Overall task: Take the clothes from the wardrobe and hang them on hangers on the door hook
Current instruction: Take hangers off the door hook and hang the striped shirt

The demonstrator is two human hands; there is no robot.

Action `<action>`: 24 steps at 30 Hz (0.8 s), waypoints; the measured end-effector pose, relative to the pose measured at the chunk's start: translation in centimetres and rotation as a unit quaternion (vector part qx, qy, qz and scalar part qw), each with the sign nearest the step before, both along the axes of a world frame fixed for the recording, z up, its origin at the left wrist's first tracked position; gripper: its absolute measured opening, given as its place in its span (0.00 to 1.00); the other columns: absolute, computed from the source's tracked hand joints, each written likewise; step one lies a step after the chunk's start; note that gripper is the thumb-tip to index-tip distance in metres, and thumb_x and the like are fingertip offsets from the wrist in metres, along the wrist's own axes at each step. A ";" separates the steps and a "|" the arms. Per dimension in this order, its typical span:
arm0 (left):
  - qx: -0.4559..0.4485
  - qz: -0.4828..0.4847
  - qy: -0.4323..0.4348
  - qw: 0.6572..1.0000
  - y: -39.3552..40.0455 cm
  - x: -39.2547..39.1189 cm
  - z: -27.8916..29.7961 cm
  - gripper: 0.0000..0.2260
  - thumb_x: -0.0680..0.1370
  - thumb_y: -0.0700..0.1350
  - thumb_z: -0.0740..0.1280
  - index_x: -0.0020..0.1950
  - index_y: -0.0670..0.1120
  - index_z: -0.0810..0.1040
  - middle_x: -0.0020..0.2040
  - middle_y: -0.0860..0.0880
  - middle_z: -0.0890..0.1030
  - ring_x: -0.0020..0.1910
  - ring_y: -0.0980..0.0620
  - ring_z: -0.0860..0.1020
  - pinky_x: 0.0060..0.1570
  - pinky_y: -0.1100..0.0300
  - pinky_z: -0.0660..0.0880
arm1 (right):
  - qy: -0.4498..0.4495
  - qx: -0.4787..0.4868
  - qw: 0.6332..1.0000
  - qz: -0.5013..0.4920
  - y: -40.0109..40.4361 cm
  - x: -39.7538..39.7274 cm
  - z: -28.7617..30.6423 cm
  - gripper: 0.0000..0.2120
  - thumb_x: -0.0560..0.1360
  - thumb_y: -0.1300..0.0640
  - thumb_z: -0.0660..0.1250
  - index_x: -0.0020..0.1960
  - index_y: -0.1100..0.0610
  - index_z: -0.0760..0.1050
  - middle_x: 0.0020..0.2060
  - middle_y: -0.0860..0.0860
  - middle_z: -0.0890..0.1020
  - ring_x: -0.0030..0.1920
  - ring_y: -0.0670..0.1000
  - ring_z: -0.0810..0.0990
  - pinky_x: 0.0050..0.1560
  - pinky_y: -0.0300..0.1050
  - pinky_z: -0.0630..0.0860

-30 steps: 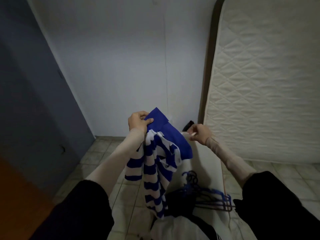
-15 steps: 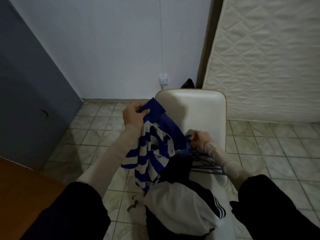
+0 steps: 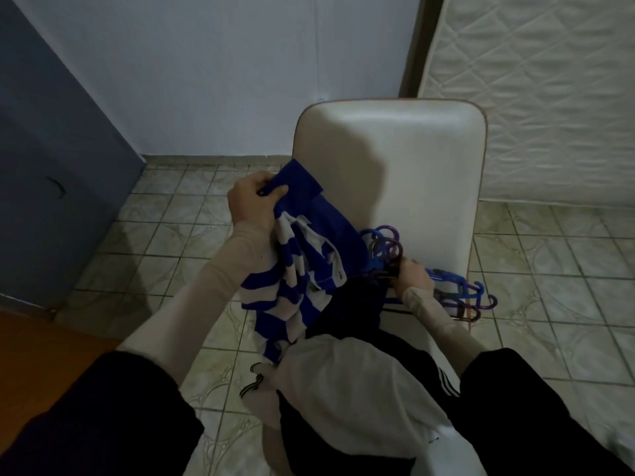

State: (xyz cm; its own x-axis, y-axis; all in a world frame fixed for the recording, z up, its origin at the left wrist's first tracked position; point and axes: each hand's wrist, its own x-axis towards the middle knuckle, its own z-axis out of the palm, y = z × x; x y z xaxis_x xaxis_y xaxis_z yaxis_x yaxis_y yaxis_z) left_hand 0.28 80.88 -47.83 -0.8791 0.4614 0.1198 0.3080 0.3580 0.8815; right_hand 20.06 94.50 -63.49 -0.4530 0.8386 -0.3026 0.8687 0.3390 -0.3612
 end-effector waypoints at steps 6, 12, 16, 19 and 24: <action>0.004 0.007 -0.005 1.000 -0.1 0.2 -1.0 0.08 0.72 0.38 0.71 0.50 0.38 0.80 0.45 0.48 0.80 0.46 0.52 0.77 0.49 0.60 0.75 | 0.030 0.027 0.999 0.004 -0.2 0.5 -0.7 0.14 0.74 0.56 0.66 0.59 0.59 0.72 0.56 0.59 0.76 0.58 0.61 0.74 0.60 0.57 0.70; -0.001 0.001 -0.004 1.000 -0.6 0.5 -1.1 0.07 0.72 0.37 0.70 0.49 0.38 0.80 0.45 0.48 0.79 0.45 0.53 0.77 0.48 0.61 0.75 | 0.058 -0.023 0.997 0.047 -0.5 0.8 -0.1 0.12 0.75 0.59 0.65 0.58 0.58 0.73 0.50 0.59 0.81 0.53 0.60 0.78 0.57 0.55 0.73; -0.005 0.010 0.002 1.000 -1.4 0.6 0.1 0.08 0.72 0.38 0.70 0.50 0.38 0.80 0.47 0.46 0.80 0.45 0.53 0.76 0.46 0.63 0.74 | 0.210 -0.100 0.971 0.045 -1.2 1.0 2.0 0.04 0.71 0.67 0.69 0.44 0.60 0.77 0.44 0.61 0.82 0.44 0.54 0.78 0.53 0.50 0.76; 0.000 0.029 -0.001 1.000 -2.0 0.8 1.9 0.09 0.72 0.38 0.71 0.51 0.38 0.80 0.50 0.43 0.81 0.46 0.53 0.76 0.49 0.62 0.73 | 0.249 -0.077 0.964 0.056 -1.6 0.6 4.8 0.04 0.71 0.67 0.69 0.46 0.65 0.79 0.40 0.57 0.80 0.42 0.51 0.76 0.47 0.43 0.72; 0.013 0.042 0.012 0.999 -3.0 1.0 6.5 0.12 0.72 0.37 0.70 0.55 0.38 0.79 0.49 0.47 0.79 0.46 0.53 0.75 0.49 0.63 0.72 | 0.242 -0.004 0.968 0.070 -1.7 -0.4 9.9 0.01 0.72 0.63 0.68 0.42 0.60 0.79 0.39 0.60 0.83 0.41 0.58 0.80 0.45 0.51 0.77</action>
